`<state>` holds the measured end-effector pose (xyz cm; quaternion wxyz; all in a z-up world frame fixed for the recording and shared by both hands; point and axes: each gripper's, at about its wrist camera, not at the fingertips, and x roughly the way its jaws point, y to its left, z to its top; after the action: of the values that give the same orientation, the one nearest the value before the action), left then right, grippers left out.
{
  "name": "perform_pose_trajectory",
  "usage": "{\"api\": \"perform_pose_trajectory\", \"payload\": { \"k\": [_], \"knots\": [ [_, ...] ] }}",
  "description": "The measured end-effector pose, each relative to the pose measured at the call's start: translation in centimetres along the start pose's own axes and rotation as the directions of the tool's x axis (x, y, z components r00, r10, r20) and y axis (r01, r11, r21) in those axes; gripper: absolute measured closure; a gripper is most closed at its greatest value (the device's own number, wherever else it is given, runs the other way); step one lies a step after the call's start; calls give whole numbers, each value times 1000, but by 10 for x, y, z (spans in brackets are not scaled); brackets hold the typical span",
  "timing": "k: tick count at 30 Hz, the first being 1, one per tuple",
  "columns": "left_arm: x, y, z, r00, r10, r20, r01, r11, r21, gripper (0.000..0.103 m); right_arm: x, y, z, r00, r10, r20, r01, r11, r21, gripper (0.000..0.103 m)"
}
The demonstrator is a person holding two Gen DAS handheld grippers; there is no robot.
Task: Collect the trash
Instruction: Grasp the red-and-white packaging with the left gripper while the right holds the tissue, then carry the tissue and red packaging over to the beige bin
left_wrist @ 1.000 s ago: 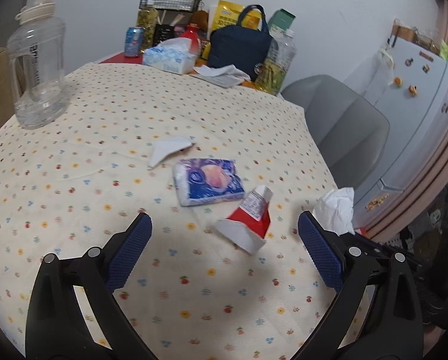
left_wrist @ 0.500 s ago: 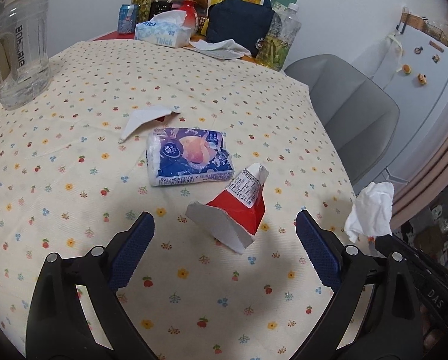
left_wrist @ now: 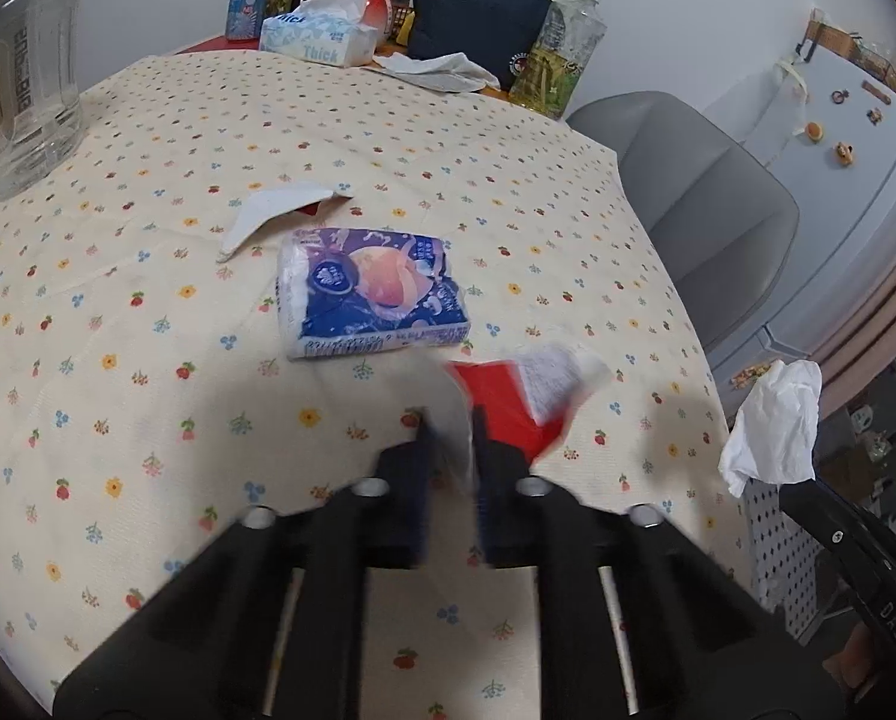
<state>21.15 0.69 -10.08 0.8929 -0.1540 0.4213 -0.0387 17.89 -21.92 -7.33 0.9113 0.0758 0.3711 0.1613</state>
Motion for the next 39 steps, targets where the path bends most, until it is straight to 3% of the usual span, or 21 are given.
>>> {"api": "perform_pose_trajectory", "payload": {
  "k": [18,27,39],
  "knots": [
    [-60,-9,4,993,-42,110,41,999,12,98,-25,-1,-4,999,-26,39,26,1000,5,98],
    [-52,-58,-1,992,-90,88,83,993,87,98,-44,-38,-9,996,-67,62,64,996,61,98],
    [-23,-136,-16,990,-140,17,133,970,204,98,-65,-117,-30,984,-168,60,154,971,182,98]
  ]
}}
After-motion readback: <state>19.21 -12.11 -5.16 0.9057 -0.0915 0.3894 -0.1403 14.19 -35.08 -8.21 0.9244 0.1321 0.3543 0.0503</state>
